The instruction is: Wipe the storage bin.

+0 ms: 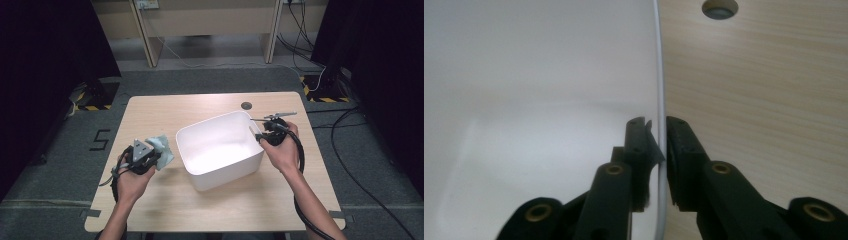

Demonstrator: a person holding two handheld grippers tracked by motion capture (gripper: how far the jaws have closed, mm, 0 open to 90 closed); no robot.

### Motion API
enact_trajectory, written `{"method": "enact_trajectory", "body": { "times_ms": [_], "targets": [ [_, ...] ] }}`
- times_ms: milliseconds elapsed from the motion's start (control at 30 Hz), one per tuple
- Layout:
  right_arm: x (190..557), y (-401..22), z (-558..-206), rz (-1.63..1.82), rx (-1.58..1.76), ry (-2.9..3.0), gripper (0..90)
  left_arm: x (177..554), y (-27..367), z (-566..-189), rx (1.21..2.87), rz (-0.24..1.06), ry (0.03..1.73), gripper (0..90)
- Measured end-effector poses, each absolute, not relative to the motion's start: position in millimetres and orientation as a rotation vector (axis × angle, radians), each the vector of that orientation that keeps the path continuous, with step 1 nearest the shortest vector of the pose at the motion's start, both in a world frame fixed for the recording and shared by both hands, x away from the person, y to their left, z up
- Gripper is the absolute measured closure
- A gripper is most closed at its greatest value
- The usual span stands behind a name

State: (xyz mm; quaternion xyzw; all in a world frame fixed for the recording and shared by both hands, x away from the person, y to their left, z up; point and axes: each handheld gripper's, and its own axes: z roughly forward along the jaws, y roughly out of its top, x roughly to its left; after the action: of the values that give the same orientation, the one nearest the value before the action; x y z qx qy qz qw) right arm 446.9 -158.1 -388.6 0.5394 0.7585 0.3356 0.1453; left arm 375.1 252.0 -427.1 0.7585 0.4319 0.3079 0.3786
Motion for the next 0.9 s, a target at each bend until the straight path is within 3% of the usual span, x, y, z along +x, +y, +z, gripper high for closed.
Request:
{"method": "enact_trajectory", "body": {
  "times_ms": [100,233,400,633,900],
  "targets": [
    [438,-159,-372,1.029,1.517,2.153,74.4,393,247,-423,1.944,0.808,1.090,80.3],
    [430,-175,-362,1.051,1.522,2.125,78.2,417,243,-421,1.953,0.823,1.079,80.3],
    [419,-202,-375,0.991,1.605,2.129,86.2,441,239,-426,1.956,0.818,1.063,80.3],
    [402,-206,-398,0.941,1.671,2.215,89.4,452,228,-432,1.992,0.779,1.014,80.2],
    [392,-183,-398,0.957,1.615,2.276,89.1,451,224,-432,2.008,0.731,0.949,80.4]
  ]
}}
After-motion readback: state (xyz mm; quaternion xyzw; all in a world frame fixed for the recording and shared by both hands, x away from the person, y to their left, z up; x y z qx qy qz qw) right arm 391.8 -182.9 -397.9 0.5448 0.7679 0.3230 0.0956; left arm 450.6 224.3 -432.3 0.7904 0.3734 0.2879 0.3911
